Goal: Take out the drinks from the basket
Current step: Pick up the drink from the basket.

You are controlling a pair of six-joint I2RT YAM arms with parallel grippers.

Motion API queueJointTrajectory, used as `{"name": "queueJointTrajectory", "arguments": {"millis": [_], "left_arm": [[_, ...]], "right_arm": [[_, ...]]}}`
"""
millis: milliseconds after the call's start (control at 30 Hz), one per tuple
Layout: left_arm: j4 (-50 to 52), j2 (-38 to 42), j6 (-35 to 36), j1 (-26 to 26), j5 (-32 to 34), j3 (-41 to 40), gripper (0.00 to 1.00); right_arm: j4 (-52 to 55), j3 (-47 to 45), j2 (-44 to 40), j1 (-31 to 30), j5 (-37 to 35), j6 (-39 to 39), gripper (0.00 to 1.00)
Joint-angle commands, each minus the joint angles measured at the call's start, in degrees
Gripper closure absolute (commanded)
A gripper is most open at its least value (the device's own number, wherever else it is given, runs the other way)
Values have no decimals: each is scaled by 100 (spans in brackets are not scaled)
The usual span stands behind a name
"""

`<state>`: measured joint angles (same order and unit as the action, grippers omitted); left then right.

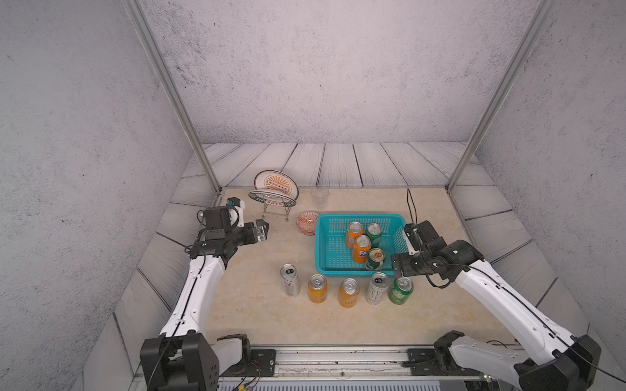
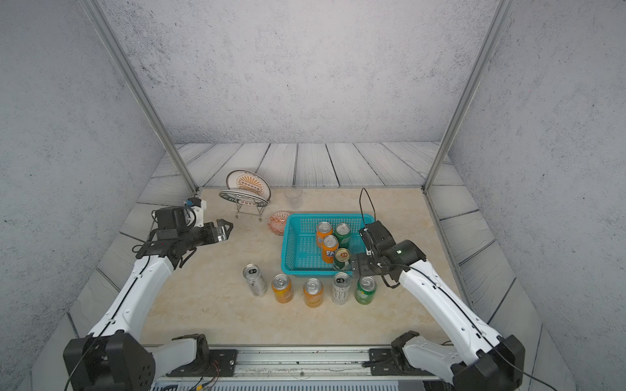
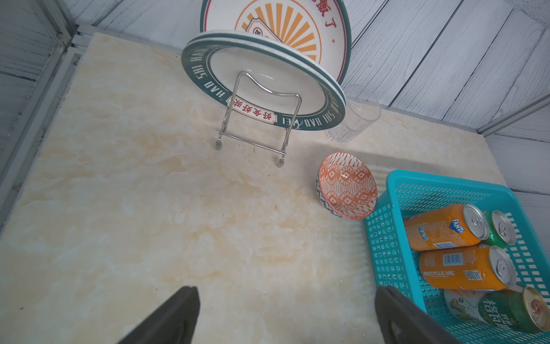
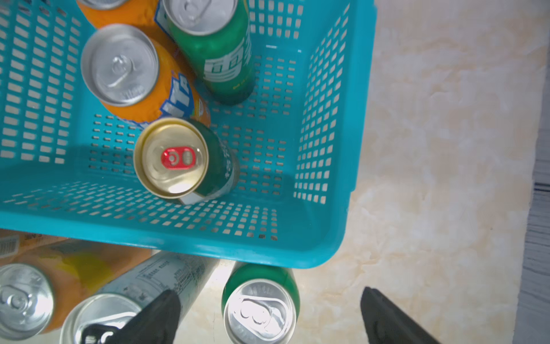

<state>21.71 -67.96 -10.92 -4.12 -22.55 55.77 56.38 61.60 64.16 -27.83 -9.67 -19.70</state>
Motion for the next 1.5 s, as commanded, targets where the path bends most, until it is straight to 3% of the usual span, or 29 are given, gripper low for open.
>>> {"name": "queueJointTrajectory", "arguments": {"millis": [0, 633, 933, 1200, 1467], "left_arm": [[-45, -38, 53, -54, -90, 60, 1], [-15, -145, 45, -2, -159, 118, 1], [999, -302, -117, 443, 362, 798, 1], [1733, -365, -289, 1883, 1253, 1648, 1], [2182, -996, -424, 3318, 1751, 2707, 1]], "right_arm": [[-141, 208, 4, 173, -342, 392, 1], [-960, 490, 1019, 1141, 189, 895, 0], [-859, 559, 1298, 1671, 282, 1090, 1], [-931, 336, 1178, 2046, 375, 1191, 1], [-993, 264, 1283, 2312, 487, 1254, 1]]}}
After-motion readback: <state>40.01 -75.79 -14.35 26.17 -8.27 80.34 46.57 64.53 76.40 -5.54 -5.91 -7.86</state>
